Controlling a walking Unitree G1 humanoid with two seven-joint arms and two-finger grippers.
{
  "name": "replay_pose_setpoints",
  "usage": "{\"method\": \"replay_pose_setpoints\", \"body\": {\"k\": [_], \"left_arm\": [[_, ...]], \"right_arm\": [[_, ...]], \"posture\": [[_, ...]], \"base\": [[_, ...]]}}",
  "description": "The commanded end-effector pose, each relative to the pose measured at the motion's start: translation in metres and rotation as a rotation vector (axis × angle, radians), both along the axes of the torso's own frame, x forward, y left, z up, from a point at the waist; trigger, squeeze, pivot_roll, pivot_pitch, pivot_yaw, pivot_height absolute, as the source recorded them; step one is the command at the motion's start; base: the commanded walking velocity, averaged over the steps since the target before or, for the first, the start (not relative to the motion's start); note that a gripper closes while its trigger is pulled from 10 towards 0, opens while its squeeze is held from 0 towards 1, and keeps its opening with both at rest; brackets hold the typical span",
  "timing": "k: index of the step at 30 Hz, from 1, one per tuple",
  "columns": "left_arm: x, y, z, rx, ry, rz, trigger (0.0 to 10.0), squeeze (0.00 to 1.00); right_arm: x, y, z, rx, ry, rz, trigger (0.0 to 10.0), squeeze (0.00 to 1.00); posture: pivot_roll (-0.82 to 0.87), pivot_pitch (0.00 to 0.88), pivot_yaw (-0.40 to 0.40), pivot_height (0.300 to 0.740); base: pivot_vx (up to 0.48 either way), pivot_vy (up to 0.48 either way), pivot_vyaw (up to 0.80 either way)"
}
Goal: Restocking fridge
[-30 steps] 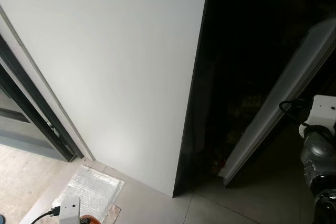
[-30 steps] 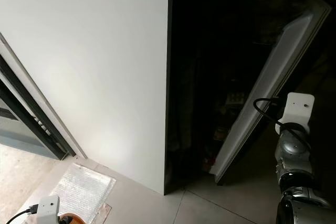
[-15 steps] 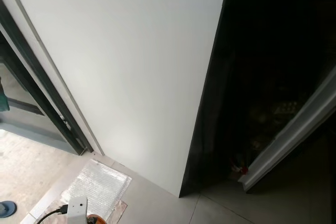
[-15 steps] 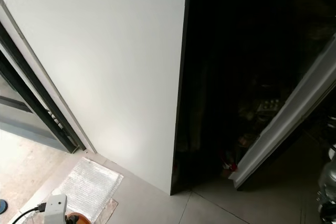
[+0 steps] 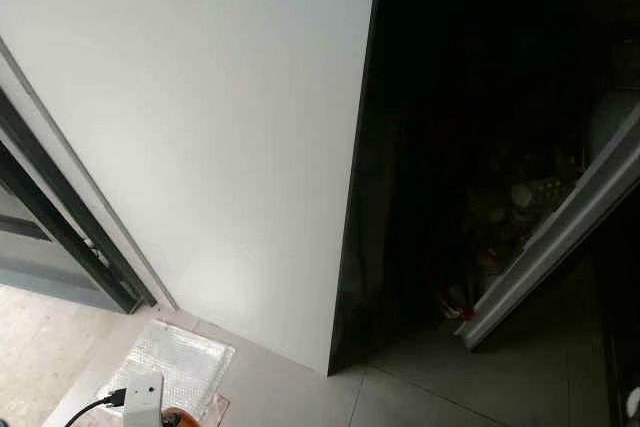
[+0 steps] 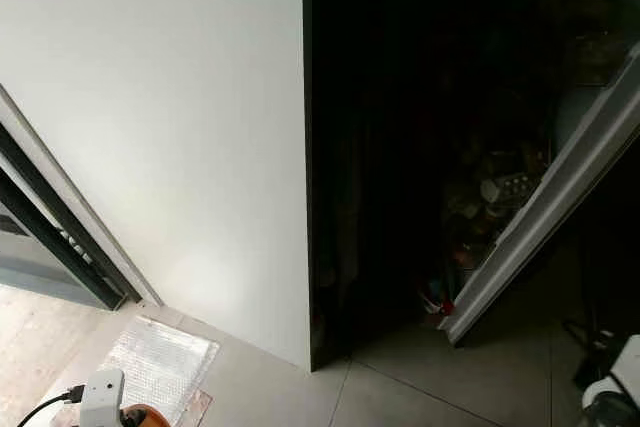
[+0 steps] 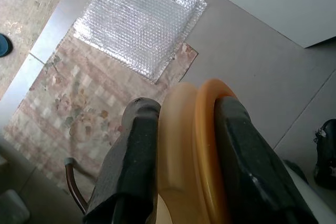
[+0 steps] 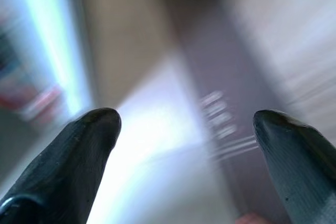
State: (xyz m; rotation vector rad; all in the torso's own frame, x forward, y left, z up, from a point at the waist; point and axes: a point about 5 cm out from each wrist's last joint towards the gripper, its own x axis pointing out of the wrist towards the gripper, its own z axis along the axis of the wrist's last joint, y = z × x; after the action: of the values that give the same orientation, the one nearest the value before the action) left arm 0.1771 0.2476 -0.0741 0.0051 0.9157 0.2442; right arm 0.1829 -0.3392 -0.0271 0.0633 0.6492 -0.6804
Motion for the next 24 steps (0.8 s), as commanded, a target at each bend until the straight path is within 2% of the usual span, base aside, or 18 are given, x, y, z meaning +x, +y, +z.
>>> {"method": "replay_pose_setpoints", "body": {"k": [1, 2, 3, 5, 6, 10, 11, 12, 15, 18, 24], "left_arm": [[-0.004, 0.006, -0.001, 0.004, 0.017, 0.013, 10.0, 0.0], [-0.005, 0.006, -0.001, 0.005, 0.019, 0.014, 10.0, 0.0], [-0.006, 0.007, -0.001, 0.005, 0.02, 0.015, 10.0, 0.0], [-0.006, 0.008, -0.001, 0.006, 0.022, 0.015, 10.0, 0.0], [-0.007, 0.008, -0.001, 0.008, 0.031, 0.008, 10.0, 0.0], [-0.007, 0.002, -0.003, 0.014, 0.043, -0.007, 10.0, 0.0], [-0.007, 0.002, -0.003, 0.014, 0.043, -0.007, 10.0, 0.0], [-0.006, 0.0, -0.004, 0.015, 0.047, -0.014, 10.0, 0.0], [-0.005, -0.002, -0.004, 0.018, 0.052, -0.018, 10.0, 0.0], [-0.005, -0.003, -0.004, 0.016, 0.052, -0.02, 10.0, 0.0], [-0.004, -0.004, -0.004, 0.017, 0.052, -0.023, 10.0, 0.0]], "right_arm": [[0.0, 0.027, -0.017, 0.081, 0.073, 0.14, 10.0, 0.0], [-0.005, 0.043, -0.028, 0.12, 0.12, 0.197, 10.0, 0.0], [-0.008, 0.054, -0.034, 0.144, 0.149, 0.228, 10.0, 0.0], [-0.017, 0.073, -0.046, 0.193, 0.199, 0.254, 10.0, 0.0], [-0.024, 0.087, -0.054, 0.231, 0.232, 0.271, 10.0, 0.0], [-0.034, 0.109, -0.064, 0.262, 0.283, 0.355, 10.0, 0.0], [-0.034, 0.109, -0.064, 0.262, 0.283, 0.355, 10.0, 0.0], [-0.036, 0.119, -0.066, 0.255, 0.311, 0.457, 10.0, 0.0], [-0.043, 0.119, -0.069, 0.248, 0.371, 0.481, 10.0, 0.0], [-0.045, 0.114, -0.069, 0.232, 0.364, 0.48, 10.0, 0.0], [-0.05, 0.102, -0.068, 0.225, 0.382, 0.448, 10.0, 0.0]], "posture": [[-0.2, 0.018, 0.043, 0.74], [-0.2, 0.018, 0.043, 0.74], [-0.2, 0.018, 0.043, 0.74], [-0.19, 0.018, 0.044, 0.74], [-0.19, 0.017, 0.046, 0.74], [-0.19, 0.019, 0.047, 0.74], [-0.19, 0.019, 0.047, 0.74], [-0.19, 0.022, 0.046, 0.74], [-0.19, 0.025, 0.046, 0.74], [-0.19, 0.024, 0.045, 0.74], [-0.19, 0.024, 0.045, 0.74]], "base": [[0.0, 0.0, 0.0], [0.0, 0.0, 0.0], [0.0, 0.0, 0.0], [0.0, 0.0, 0.0], [0.0, 0.0, 0.0], [0.0, 0.0, 0.0], [0.0, 0.0, 0.0], [0.0, -0.255, 0.0], [0.0, -0.26, 0.0], [0.0, -0.268, 0.0], [0.0, -0.302, 0.6]]}}
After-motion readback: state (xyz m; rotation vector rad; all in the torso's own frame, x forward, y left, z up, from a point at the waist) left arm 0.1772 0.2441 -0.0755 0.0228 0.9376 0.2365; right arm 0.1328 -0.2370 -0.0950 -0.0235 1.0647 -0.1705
